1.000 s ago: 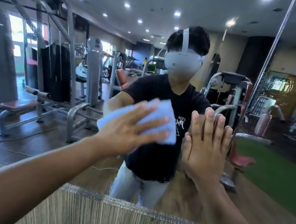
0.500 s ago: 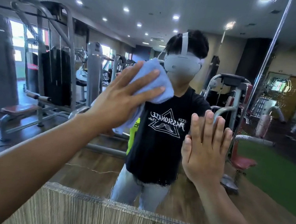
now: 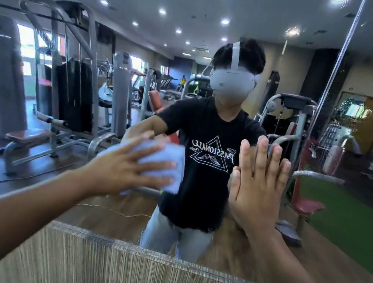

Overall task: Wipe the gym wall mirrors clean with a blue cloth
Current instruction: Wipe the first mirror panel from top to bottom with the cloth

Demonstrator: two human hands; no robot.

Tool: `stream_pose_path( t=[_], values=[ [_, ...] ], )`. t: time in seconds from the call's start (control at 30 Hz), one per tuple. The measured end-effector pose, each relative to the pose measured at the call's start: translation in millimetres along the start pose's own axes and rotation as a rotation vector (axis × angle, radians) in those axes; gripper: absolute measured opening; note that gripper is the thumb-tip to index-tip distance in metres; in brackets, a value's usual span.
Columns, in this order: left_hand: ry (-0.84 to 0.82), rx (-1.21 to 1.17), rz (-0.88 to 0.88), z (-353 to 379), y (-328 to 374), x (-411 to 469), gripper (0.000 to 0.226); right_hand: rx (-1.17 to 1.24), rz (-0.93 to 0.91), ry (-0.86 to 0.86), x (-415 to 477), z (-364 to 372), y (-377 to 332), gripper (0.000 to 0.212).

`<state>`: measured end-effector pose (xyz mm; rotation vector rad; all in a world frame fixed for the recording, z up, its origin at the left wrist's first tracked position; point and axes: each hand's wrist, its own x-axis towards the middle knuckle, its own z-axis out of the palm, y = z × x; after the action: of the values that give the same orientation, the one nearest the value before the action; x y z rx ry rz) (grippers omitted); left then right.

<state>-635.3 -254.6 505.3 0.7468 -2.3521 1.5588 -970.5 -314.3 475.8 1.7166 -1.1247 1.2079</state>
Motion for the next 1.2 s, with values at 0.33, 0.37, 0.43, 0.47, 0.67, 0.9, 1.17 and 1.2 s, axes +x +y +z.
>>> stream_pose_path(
  t=[0.33,0.37,0.43,0.47,0.67,0.9,1.17,1.2],
  values=[
    [0.275,-0.079,-0.389,-1.1,7.4,84.9,0.073,0.015,0.009,-0.007,-0.5,-2.5,-0.7,0.059],
    [0.253,-0.080,-0.308,6.6,25.6,76.3,0.066,0.021,0.015,-0.011,-0.8,-4.4,-1.5,0.060],
    [0.145,-0.077,-0.109,19.5,56.9,49.4,0.049,0.028,0.026,-0.020,-1.1,-8.2,-3.1,0.060],
    [0.076,-0.067,-0.022,23.1,66.8,34.7,0.048,0.027,0.028,-0.026,-1.0,-9.7,-3.6,0.060],
    [-0.044,0.008,-0.031,-0.6,15.1,6.2,0.055,0.029,0.034,-0.051,0.1,-9.9,-4.2,0.062],
    [0.226,-0.086,-0.552,-32.7,-38.9,76.4,0.086,0.033,0.041,-0.066,0.6,-10.5,-6.3,0.061],
    [0.016,-0.067,0.025,23.1,69.9,36.4,0.047,0.052,0.017,-0.072,2.4,-22.6,-1.7,0.065],
    [-0.014,-0.053,0.054,20.9,70.1,30.1,0.046,0.060,0.000,-0.081,2.5,-25.3,0.1,0.065]
  ],
)
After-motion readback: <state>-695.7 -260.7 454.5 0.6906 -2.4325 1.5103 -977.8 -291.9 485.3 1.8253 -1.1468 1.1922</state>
